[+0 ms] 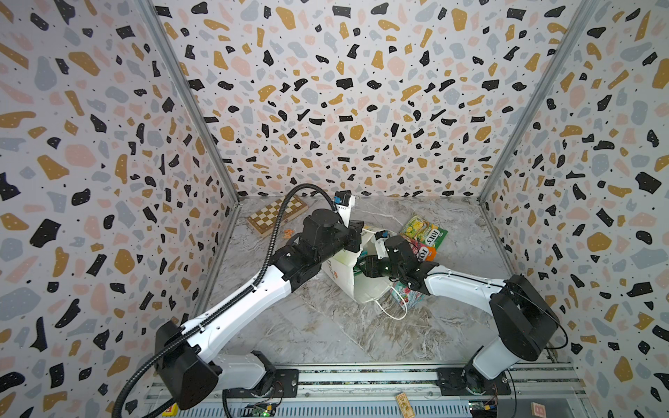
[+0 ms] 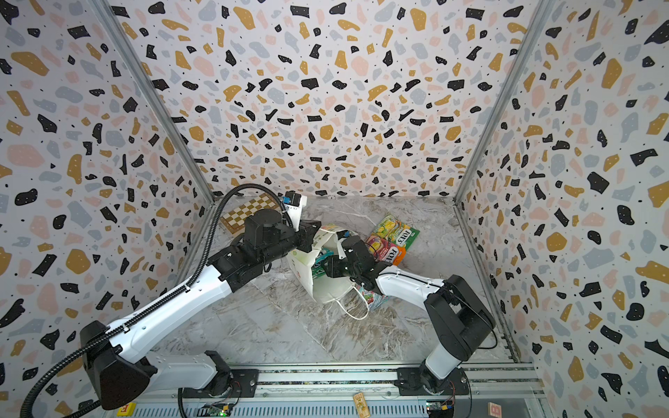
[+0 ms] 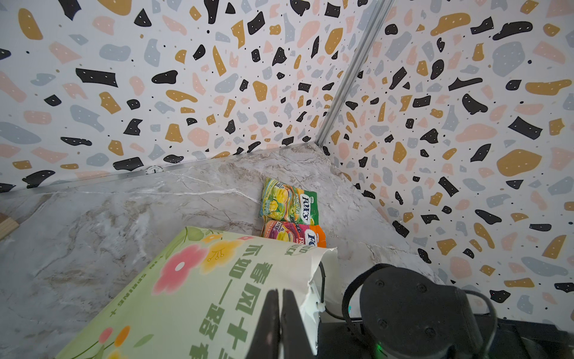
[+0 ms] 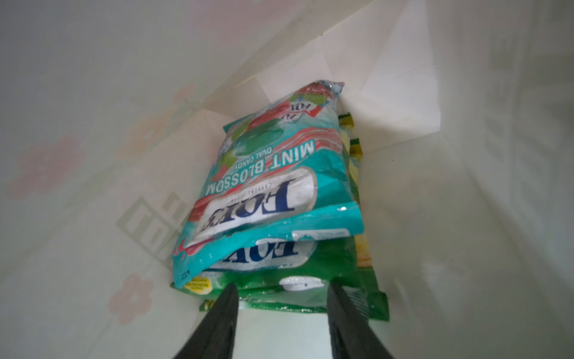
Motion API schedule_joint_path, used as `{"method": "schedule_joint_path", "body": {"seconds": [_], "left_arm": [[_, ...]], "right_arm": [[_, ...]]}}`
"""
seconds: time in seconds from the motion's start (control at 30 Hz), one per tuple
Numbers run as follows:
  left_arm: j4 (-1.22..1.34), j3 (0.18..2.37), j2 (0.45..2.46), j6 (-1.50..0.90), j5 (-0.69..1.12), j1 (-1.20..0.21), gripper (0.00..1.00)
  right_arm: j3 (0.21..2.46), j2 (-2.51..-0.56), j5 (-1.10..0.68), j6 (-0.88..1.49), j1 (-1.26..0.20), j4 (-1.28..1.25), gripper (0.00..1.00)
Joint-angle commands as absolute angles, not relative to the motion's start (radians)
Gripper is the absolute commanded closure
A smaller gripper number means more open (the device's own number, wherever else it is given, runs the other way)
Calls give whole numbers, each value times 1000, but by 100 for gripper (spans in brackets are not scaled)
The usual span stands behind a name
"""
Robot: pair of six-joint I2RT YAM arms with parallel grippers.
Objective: Take the snacks out of the paper bag
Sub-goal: Pick up the snack from the paper bag.
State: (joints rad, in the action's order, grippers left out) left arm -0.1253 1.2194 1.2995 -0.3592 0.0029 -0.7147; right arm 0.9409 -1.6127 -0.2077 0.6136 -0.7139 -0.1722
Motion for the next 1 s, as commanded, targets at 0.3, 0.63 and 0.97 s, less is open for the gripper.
{"method": "schedule_joint_path", "body": {"seconds": [0.3, 0.63, 0.97], "left_arm": [[-57, 1203, 1271, -347, 18, -716, 100], [-54, 1200, 1271, -350, 20, -716, 100], [-52, 1201, 1271, -353, 21, -716, 100]], "right_arm": [[998, -1629, -171, 705, -717, -191, 53], [982, -1643, -243, 793, -715, -297, 60], [978, -1648, -273, 844, -706, -339, 59]]}}
